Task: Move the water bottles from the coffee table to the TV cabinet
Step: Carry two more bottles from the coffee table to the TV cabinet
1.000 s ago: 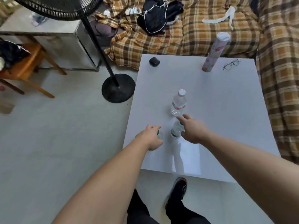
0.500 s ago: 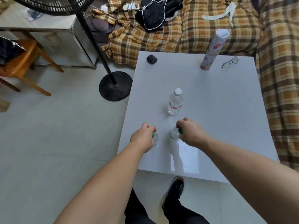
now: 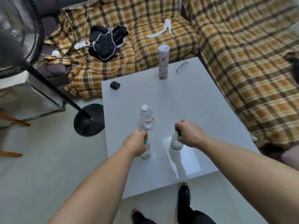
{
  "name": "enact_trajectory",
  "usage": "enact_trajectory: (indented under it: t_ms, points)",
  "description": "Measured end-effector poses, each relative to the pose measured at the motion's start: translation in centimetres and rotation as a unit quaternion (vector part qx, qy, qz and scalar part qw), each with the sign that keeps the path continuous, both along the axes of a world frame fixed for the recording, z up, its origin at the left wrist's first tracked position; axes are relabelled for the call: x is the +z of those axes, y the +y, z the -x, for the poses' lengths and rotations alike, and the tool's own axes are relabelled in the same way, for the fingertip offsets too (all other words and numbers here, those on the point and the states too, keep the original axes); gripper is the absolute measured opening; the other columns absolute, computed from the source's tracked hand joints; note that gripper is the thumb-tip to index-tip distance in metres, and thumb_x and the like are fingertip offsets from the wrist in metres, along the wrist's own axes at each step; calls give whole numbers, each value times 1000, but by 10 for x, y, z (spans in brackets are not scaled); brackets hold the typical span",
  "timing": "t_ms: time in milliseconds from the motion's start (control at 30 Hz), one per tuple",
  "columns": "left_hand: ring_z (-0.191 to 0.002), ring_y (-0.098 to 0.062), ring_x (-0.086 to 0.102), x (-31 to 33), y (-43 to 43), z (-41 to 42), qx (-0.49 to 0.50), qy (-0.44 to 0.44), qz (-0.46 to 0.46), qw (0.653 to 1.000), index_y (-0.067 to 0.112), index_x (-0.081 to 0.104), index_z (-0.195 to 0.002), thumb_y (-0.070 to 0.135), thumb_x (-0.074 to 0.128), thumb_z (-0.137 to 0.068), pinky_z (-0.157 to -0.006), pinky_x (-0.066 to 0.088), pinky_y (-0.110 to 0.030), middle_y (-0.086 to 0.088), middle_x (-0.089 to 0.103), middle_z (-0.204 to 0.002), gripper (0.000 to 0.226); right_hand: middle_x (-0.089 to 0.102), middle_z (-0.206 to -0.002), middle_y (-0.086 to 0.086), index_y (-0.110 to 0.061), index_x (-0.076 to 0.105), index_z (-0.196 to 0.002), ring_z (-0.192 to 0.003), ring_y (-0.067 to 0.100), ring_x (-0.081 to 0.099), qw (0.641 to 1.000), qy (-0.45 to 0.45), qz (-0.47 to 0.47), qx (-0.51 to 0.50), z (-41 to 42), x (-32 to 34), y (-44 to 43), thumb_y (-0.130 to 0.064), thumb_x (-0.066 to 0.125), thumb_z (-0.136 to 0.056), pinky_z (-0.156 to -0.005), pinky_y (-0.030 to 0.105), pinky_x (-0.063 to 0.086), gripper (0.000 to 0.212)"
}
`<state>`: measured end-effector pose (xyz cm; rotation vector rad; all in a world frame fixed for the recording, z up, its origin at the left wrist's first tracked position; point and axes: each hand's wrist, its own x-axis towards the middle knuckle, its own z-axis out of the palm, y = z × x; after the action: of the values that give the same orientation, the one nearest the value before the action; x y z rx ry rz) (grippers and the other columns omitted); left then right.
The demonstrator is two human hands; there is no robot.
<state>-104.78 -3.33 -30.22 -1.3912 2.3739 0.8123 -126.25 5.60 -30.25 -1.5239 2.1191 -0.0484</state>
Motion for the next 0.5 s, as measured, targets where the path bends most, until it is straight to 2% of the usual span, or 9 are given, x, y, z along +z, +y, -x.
enact_trajectory:
  t_ms: [200, 333, 500]
  points:
    - [-92, -28, 55, 26, -17, 28, -116, 72, 29, 990, 23, 59, -96, 19, 56, -79, -81, 49, -37, 0, 51, -109, 18, 56, -106, 7, -17, 57, -99, -88, 30, 59, 990, 42, 32, -130, 7, 39, 28, -15, 58, -81, -69, 34, 46, 18]
    - [-86, -21, 51, 43, -17, 30, -192, 153, 53, 968, 20, 62, -98, 19, 61, -77, -72, 43, -31, 3, 48, -101, 20, 54, -106, 7, -17, 58, -103, -89, 30, 59, 967, 72, 72, -232, -18, 72, 54, -18, 62, -82, -73, 39, 51, 21]
    - [-84, -19, 52, 73, 7, 18, -295, 198, 74, 932, 22, 61, -102, 24, 58, -77, -73, 37, -29, 4, 52, -103, 26, 51, -109, 5, -19, 57, -108, -87, 30, 58, 942, 90, 97, -310, -81, 87, 97, -23, 59, -87, -76, 43, 54, 22]
